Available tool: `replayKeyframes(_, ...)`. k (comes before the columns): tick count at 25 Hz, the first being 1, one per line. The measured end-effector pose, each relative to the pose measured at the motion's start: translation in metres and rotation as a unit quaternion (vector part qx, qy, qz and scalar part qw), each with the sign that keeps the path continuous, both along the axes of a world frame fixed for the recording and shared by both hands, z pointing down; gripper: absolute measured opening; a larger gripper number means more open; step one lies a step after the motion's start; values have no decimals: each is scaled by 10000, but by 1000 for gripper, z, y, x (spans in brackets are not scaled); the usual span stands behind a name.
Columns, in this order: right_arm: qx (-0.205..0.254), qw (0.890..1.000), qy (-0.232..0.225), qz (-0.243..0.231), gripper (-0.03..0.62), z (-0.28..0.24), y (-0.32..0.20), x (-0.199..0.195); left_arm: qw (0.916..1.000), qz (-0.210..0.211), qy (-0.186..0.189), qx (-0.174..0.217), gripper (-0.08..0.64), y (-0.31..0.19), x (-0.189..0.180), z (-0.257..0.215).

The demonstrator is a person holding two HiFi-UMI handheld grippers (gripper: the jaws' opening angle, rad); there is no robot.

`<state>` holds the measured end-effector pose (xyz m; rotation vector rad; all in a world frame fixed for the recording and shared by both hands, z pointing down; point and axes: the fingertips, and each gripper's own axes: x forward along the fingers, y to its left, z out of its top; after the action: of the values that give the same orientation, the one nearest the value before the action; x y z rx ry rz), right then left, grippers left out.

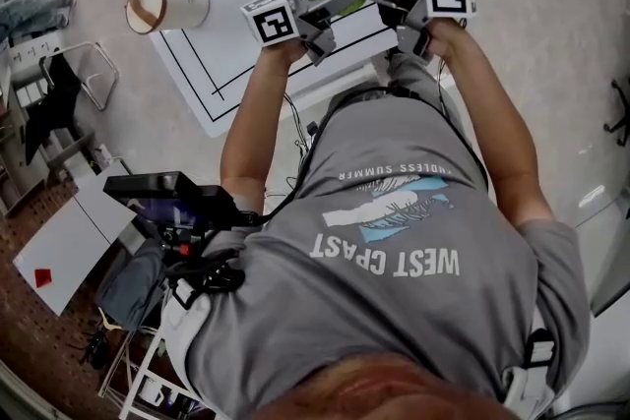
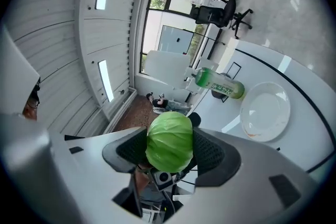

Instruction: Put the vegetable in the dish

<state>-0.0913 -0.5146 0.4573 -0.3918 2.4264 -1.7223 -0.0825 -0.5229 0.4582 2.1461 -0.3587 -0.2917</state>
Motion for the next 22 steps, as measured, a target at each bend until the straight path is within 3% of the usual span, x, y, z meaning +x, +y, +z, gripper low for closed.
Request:
replayKeyframes(9,-820,9958,199,343,264,100,-46,35,9957,-433,-808,111,530,-54,19,77)
replayKeyframes(14,-877,9953,155,369,264,140,-75,42,9906,-916,-1011,50,536,-82,21,117)
replayKeyframes(19,-965,9923,702,335,262,163,-80,51,9781,-1562,-1369,173,540,-88,14,132)
replayKeyframes(22,-730,9935,847,195,239,164,-83,50,9658,-1828,-1762,527,538,-90,13,135)
